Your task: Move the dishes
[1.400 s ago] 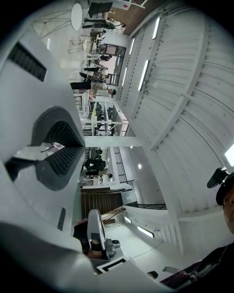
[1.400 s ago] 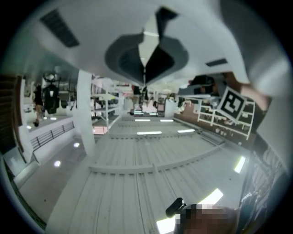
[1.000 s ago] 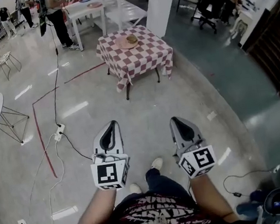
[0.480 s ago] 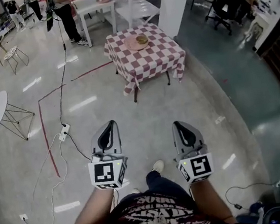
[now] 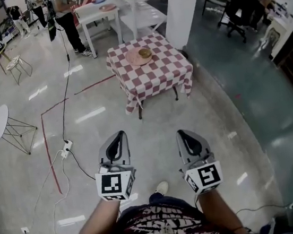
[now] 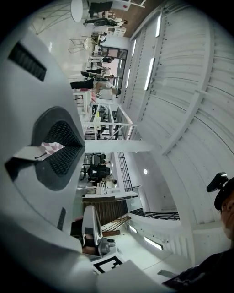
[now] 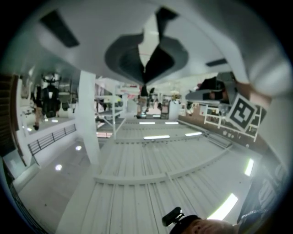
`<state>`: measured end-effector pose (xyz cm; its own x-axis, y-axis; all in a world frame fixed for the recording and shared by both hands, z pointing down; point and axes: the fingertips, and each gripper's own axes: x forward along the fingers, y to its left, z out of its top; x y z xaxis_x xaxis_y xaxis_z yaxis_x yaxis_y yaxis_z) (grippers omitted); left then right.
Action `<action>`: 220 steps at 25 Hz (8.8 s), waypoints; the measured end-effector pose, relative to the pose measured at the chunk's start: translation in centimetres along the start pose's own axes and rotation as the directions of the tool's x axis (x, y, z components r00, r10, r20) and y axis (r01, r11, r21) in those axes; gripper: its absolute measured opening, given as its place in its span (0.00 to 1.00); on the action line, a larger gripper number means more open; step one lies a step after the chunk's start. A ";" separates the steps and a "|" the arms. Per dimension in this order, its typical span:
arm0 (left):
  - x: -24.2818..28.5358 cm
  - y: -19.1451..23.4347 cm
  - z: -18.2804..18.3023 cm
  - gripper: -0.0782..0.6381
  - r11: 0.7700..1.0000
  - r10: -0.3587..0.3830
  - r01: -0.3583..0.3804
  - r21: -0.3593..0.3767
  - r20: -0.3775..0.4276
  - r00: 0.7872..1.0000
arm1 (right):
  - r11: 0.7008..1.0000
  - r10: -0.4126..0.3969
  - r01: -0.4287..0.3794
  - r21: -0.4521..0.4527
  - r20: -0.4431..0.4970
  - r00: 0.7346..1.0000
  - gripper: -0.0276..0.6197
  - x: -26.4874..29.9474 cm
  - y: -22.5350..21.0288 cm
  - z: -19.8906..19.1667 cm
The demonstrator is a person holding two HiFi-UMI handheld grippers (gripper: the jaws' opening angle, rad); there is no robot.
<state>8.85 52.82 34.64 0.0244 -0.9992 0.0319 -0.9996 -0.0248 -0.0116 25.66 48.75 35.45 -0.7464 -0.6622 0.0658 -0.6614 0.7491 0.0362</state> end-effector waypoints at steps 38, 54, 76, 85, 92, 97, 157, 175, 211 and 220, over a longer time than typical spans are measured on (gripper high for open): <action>9.5 -2.2 -1.4 0.15 0.998 0.022 -0.024 -0.059 -0.035 0.999 | 0.989 0.136 -0.128 0.075 -0.102 0.985 0.10 4.9 -7.5 -3.5; 20.6 12.0 -1.1 0.14 0.998 0.017 -0.018 -0.053 -0.014 1.000 | 0.997 0.072 -0.070 0.036 -0.066 0.995 0.10 22.4 -7.5 -0.7; 29.3 23.0 -2.3 0.15 0.986 -0.075 0.072 -0.149 -0.020 0.997 | 0.995 0.031 -0.042 -0.093 -0.109 0.994 0.10 35.0 -3.4 1.8; 31.6 23.0 -2.0 0.14 0.992 -0.076 0.074 -0.107 -0.014 0.997 | 0.997 0.025 -0.033 -0.073 -0.099 0.995 0.10 36.5 -5.5 1.6; 34.3 22.7 -1.8 0.15 0.992 -0.051 0.049 -0.113 -0.019 0.999 | 0.997 0.042 -0.048 -0.055 -0.103 0.994 0.10 38.9 -8.1 1.2; 37.2 22.1 -2.2 0.14 0.993 -0.040 0.038 -0.115 -0.021 0.999 | 0.991 0.067 -0.080 -0.103 -0.117 0.991 0.10 40.8 -10.0 0.7; 67.3 31.3 -2.6 0.15 0.979 -0.163 0.155 -0.134 -0.054 0.985 | 0.999 -0.033 0.037 0.010 -0.285 0.958 0.10 67.9 -25.6 -1.9; 75.3 32.0 -15.5 0.15 0.984 -0.080 0.013 -0.176 -0.378 0.922 | 0.949 0.065 0.134 0.286 -0.592 0.803 0.32 72.2 -34.7 -17.9; 73.2 30.7 -28.0 0.15 0.974 -0.035 -0.119 -0.191 -0.651 0.758 | 0.706 0.019 0.581 0.405 -0.831 0.557 0.10 72.7 -47.6 -39.7; 72.2 31.1 -26.4 0.15 0.989 -0.004 -0.095 -0.112 -0.668 0.744 | 0.555 -0.052 0.731 0.397 -0.861 0.507 0.10 68.8 -53.3 -45.2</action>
<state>-20.78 -19.26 62.94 0.0141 -0.7226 0.6911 -0.9926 0.0735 0.0971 12.85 -35.98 83.10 -0.2809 -0.3602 0.8896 -0.9418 -0.0747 -0.3277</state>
